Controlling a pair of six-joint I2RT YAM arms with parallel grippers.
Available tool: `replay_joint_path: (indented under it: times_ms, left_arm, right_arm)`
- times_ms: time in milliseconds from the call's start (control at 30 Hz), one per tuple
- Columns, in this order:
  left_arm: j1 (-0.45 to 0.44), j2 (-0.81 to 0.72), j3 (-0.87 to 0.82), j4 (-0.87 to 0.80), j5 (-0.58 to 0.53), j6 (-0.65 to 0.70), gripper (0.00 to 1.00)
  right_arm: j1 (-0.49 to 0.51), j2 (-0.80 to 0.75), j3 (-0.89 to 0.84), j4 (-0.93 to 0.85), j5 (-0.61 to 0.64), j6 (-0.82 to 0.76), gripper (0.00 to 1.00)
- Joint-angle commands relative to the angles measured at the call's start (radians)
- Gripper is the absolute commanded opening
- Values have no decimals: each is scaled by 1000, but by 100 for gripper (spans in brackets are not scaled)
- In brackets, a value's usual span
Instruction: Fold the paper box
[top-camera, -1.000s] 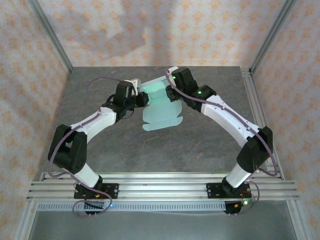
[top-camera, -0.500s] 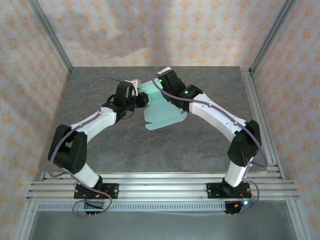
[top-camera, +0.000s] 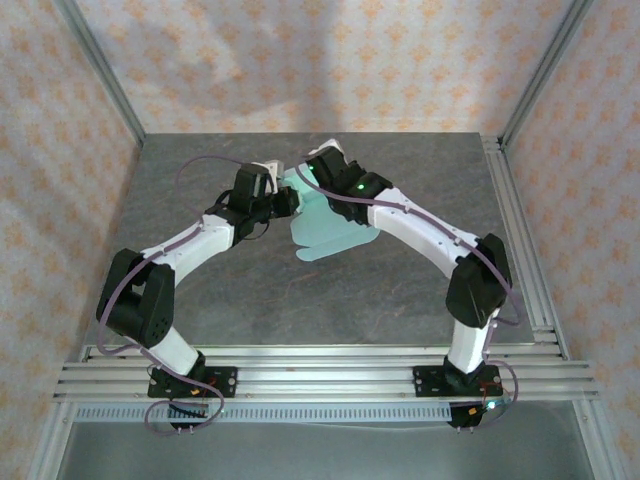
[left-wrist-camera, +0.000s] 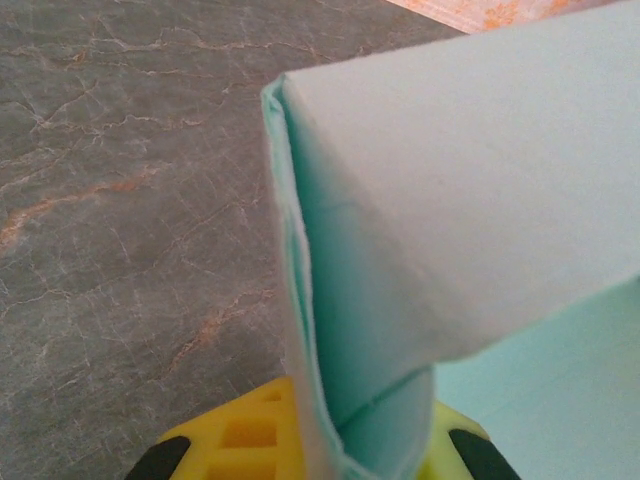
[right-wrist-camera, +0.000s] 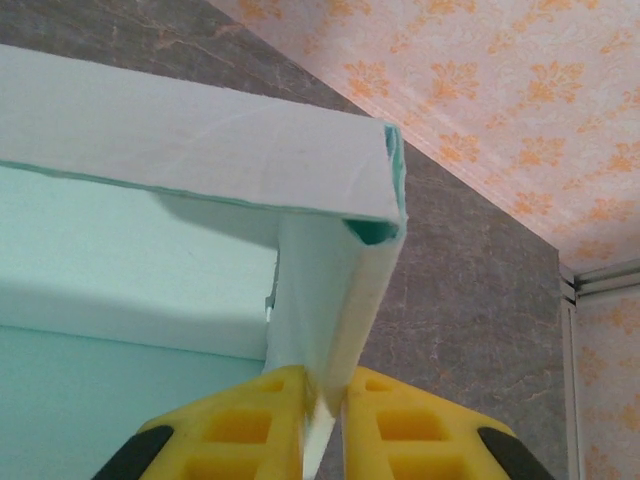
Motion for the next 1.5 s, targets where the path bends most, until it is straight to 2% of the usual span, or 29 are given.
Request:
replay_joint_path:
  times_ms: [0,500,533,667,833,867,933,1000,1100,1167,1267,1467]
  left_arm:
    - [-24,-32,42,70,66,21,0]
    - [-24,-35,26,86,71,25,0]
    - [-24,-34,27,87,71,26,0]
    - [-24,-32,29,83,72,24,0]
    - [-24,-29,31,84,72,22,0]
    - [-24,-29,31,84,72,20,0]
    - [-24,-30,31,83,71,21,0]
    - [-24,-30,29,83,71,20,0]
    - [-24,-35,30,81,70,25,0]
    - [-24,-37,31,75,67,29,0]
    - [-24,-39,31,71,65,29,0]
    - [-24,-27,36,81,71,16,0]
  right_arm:
    - [7,34,15,-5,23,-22,17]
    - [7,72,23,6,55,-40,20]
    - [7,74,26,2,58,-42,19]
    - [7,74,26,-5,73,-42,0]
    - [7,80,28,-8,99,-44,0]
    - [7,81,26,-9,95,-38,2]
    - [7,81,23,-5,80,-33,24]
    - [7,84,21,-2,74,-27,30]
    - [3,87,15,2,69,-20,32]
    - [3,88,9,1,69,-16,24]
    - [3,83,8,-8,80,-15,2]
    - [10,88,13,-7,144,-26,0]
